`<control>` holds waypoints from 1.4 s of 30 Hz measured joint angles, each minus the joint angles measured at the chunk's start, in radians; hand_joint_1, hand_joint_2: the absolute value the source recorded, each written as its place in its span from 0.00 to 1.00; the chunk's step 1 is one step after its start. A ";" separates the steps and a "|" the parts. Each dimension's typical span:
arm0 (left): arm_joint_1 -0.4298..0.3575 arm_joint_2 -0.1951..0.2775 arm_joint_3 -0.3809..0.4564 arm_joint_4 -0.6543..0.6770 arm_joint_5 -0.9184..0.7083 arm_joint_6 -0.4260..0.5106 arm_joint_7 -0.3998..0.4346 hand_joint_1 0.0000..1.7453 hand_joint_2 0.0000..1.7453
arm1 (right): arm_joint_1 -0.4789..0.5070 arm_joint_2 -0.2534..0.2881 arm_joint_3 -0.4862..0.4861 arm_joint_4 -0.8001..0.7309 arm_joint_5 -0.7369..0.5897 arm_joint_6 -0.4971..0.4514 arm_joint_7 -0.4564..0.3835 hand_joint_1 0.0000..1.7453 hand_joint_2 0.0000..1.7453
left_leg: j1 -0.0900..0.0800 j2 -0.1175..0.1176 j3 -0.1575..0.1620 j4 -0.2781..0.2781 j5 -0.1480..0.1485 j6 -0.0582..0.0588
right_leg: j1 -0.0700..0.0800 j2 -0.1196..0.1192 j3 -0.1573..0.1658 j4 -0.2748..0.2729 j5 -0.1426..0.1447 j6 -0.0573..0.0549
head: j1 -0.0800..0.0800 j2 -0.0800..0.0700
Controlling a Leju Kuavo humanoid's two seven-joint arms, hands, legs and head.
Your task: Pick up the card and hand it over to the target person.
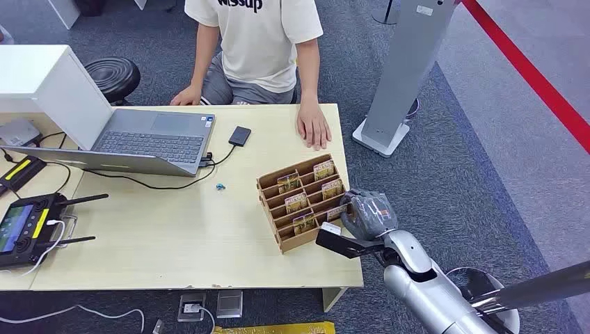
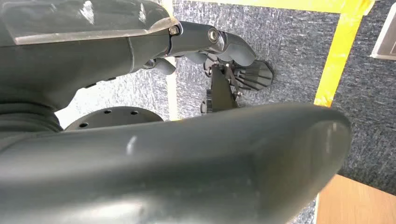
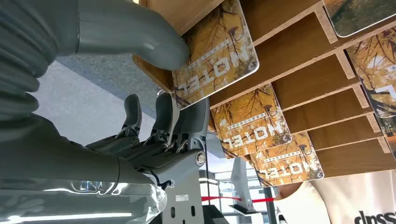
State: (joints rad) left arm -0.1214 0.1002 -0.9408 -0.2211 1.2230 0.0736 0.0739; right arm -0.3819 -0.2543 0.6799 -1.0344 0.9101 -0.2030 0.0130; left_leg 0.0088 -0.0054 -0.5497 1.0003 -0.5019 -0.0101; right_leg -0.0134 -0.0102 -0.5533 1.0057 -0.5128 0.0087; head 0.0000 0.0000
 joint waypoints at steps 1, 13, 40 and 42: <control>0.000 0.000 0.000 0.000 0.000 0.000 0.000 0.00 0.00 | -0.001 0.000 0.000 0.000 0.001 0.001 0.000 0.64 1.00 | 0.000 0.000 0.000 0.000 0.000 0.000 | 0.000 0.000 0.000 0.000 0.000 0.000 | 0.000 0.000; 0.001 -0.004 0.001 -0.002 0.004 0.004 0.001 0.00 0.00 | -0.019 -0.004 -0.022 -0.045 0.005 -0.076 -0.021 0.95 1.00 | 0.000 0.001 0.000 0.000 0.000 0.000 | 0.000 0.001 0.000 0.000 0.000 0.000 | 0.000 0.000; 0.000 -0.017 -0.010 0.001 0.011 0.006 -0.008 0.00 0.00 | -0.030 0.009 -0.123 -0.357 0.081 -0.253 -0.035 1.00 1.00 | -0.001 0.003 0.000 0.000 0.000 0.000 | -0.001 0.003 -0.002 0.001 0.001 0.000 | 0.000 0.000; 0.000 -0.016 -0.013 0.001 0.009 0.006 -0.007 0.00 0.00 | -0.054 0.027 -0.116 -0.324 0.094 -0.262 -0.030 1.00 1.00 | -0.001 0.004 0.000 0.000 0.000 0.000 | -0.001 0.004 -0.001 0.000 0.001 0.000 | 0.000 0.000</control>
State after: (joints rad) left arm -0.1216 0.0839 -0.9542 -0.2201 1.2323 0.0792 0.0672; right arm -0.4363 -0.2270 0.5642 -1.3580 1.0039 -0.4654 -0.0173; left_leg 0.0080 -0.0013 -0.5496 0.9998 -0.5016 -0.0100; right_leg -0.0140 -0.0060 -0.5547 1.0062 -0.5116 0.0082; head 0.0000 0.0000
